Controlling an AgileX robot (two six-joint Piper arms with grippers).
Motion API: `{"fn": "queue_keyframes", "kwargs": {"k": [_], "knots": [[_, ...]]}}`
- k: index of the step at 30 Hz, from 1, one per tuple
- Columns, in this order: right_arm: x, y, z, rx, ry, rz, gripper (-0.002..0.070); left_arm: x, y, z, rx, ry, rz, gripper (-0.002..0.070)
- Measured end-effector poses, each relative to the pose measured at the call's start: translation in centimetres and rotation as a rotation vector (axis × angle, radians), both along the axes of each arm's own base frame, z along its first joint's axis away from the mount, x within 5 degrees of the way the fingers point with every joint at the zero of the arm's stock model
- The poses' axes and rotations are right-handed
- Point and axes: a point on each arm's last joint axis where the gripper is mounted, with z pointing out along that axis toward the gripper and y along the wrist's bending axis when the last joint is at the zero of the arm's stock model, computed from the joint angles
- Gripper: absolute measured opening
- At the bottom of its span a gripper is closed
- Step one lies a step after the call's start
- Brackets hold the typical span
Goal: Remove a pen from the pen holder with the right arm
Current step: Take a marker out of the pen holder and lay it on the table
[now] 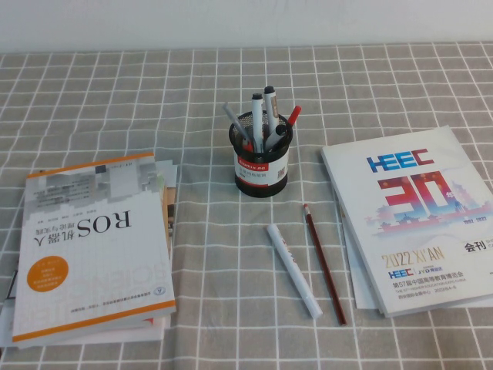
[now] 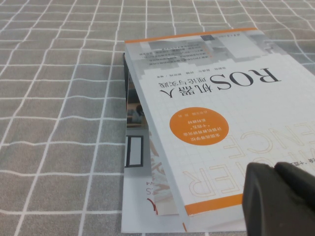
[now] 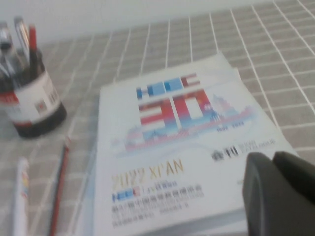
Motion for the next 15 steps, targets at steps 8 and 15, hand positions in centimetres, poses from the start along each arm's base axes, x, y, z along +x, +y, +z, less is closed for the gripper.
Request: {"fn": "queue_keyframes", "kwargs": {"k": [8,15], "knots": [[0.2,-0.3,1.7,0.390,-0.139,-0.077,-0.0013,0.0,0.0,0.0,0.000,0.000,0.000,-0.0003],[0.2,-0.5,1.9,0.470,-0.154,-0.093,-0.0013,0.0,0.0,0.0,0.000,0.000,0.000,-0.0003]]}}
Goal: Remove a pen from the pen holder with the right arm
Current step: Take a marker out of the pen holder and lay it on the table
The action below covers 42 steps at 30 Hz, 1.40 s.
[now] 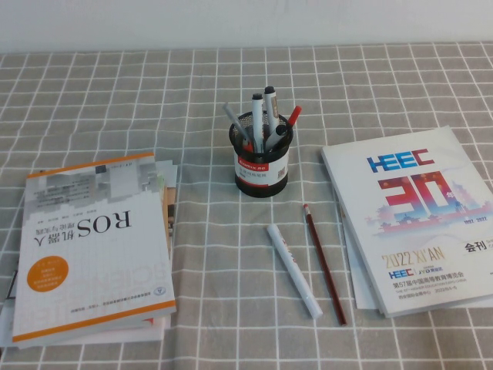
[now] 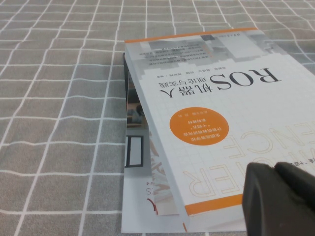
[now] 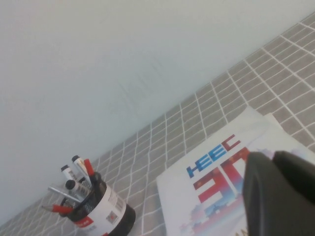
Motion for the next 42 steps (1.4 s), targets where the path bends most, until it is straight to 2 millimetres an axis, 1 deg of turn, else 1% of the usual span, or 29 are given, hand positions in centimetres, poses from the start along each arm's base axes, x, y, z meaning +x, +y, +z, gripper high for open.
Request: {"fn": "queue_keyframes", "kwargs": {"k": [4,6,8,12,14,18,20,25,29,31,34,35,38,42], "knots": [[0.0,0.1,0.0,0.018,0.007,0.013,-0.0013,0.0,0.0,0.0,0.000,0.000,0.000,-0.0003],[-0.1,0.3,0.8,0.019,0.006,0.035,-0.0013,0.0,0.0,0.0,0.000,0.000,0.000,-0.0003],[0.0,0.7,2.1,0.010,0.028,0.075,-0.0012,0.0,0.0,0.0,0.000,0.000,0.000,-0.0003],[0.8,1.6,4.4,-0.075,0.146,0.183,-0.0013,0.0,0.0,0.0,0.000,0.000,0.000,-0.0003],[1.6,2.1,5.2,-0.126,0.234,0.244,-0.0013,0.0,0.0,0.0,0.000,0.000,0.000,-0.0003],[3.3,2.5,6.2,-0.227,0.398,0.332,-0.0013,0.0,0.0,0.0,0.000,0.000,0.000,-0.0003],[4.5,2.6,6.8,-0.292,0.464,0.367,-0.0013,0.0,0.0,0.0,0.000,0.000,0.000,-0.0003],[7.4,2.9,8.0,-0.379,0.506,0.428,-0.0013,0.0,0.0,0.0,0.000,0.000,0.000,-0.0003],[9.5,3.4,9.2,-0.404,0.476,0.459,-0.0013,0.0,0.0,0.0,0.000,0.000,0.000,-0.0003],[10.6,4.1,9.7,-0.427,0.455,0.485,-0.0013,0.0,0.0,0.0,0.000,0.000,0.000,-0.0003],[12.0,6.2,10.2,-0.461,0.419,0.557,-0.0013,0.0,0.0,0.0,0.000,0.000,0.000,-0.0003],[12.7,7.1,10.3,-0.473,0.402,0.574,-0.0013,0.0,0.0,0.0,0.000,0.000,0.000,-0.0003],[13.8,9.8,10.2,-0.503,0.357,0.628,-0.0012,0.0,0.0,0.0,0.000,0.000,0.000,-0.0003],[15.2,13.8,9.5,-0.560,0.286,0.669,-0.0011,0.0,0.0,0.0,0.000,0.000,0.000,-0.0003]]}}
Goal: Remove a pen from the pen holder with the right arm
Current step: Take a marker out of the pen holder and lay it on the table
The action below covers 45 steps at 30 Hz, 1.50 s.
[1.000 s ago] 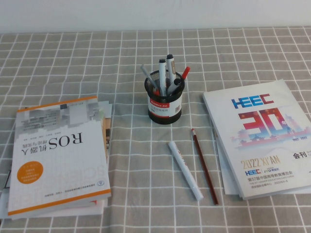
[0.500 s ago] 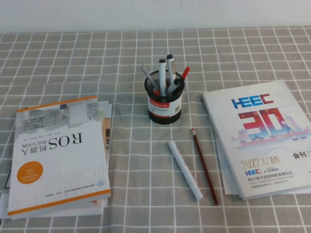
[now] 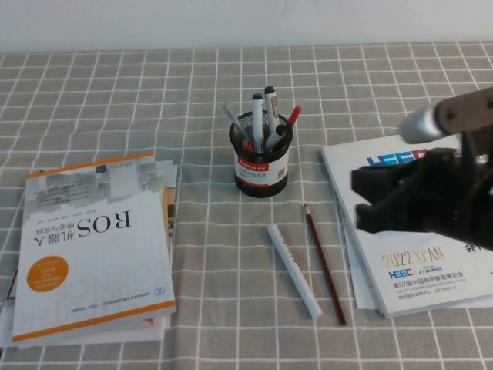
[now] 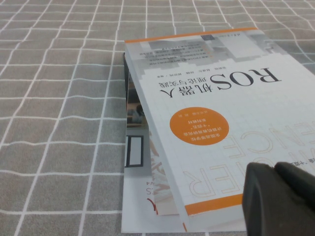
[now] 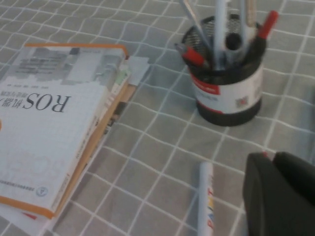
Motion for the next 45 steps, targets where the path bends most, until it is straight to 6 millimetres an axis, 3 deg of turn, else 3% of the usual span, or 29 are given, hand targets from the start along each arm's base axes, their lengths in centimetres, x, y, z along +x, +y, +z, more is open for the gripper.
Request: {"fn": "queue_keyframes", "kwargs": {"k": [6,14,17,32,39,45], "knots": [[1.3,5.4,-1.4,-0.063,-0.063,0.098,0.0055,0.0,0.0,0.0,0.000,0.000,0.000,-0.0003],[3.9,7.4,-4.0,-0.121,-0.194,0.071,0.0321,0.0,0.0,0.0,0.000,0.000,0.000,-0.0003],[4.7,8.3,-4.7,-0.093,-0.276,0.089,0.0368,0.0,0.0,0.0,0.000,0.000,0.000,-0.0003],[7.2,11.0,-9.2,0.028,-0.568,0.111,0.0387,0.0,0.0,0.0,0.000,0.000,0.000,-0.0003],[7.9,11.3,-11.6,0.039,-0.588,0.085,0.0387,0.0,0.0,0.0,0.000,0.000,0.000,-0.0003],[8.9,12.2,-11.8,0.051,-0.602,0.077,0.0387,0.0,0.0,0.0,0.000,0.000,0.000,-0.0003]]}}
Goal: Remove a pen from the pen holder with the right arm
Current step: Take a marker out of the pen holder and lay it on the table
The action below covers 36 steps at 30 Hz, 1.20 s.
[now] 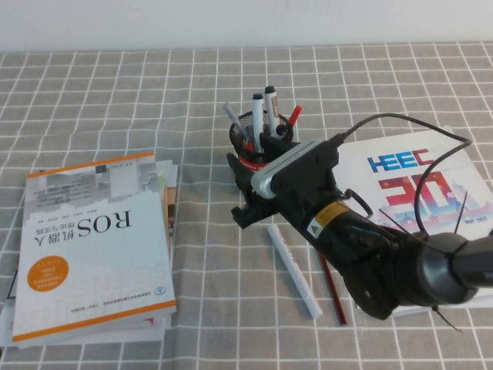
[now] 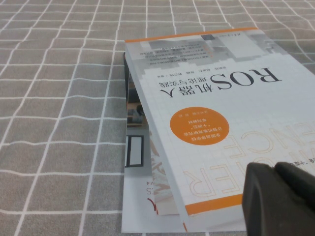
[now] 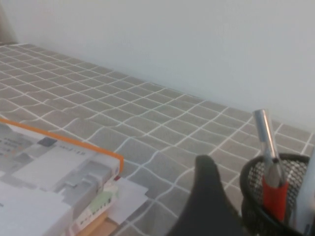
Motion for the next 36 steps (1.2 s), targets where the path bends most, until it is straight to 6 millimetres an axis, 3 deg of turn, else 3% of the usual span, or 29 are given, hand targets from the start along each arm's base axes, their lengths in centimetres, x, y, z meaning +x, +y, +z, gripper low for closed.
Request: {"fn": "queue_keyframes", "kwargs": {"k": [15,28,36], "knots": [[3.7,1.4,-0.3,-0.014,0.027,-0.036,0.0363,0.0,0.0,0.0,0.000,0.000,0.000,-0.0003],[4.5,0.9,-0.8,-0.016,0.053,-0.066,0.0241,0.0,0.0,0.0,0.000,0.000,0.000,-0.0003],[4.5,0.9,-0.8,-0.016,0.054,-0.068,0.0224,0.0,0.0,0.0,0.000,0.000,0.000,-0.0003]]}}
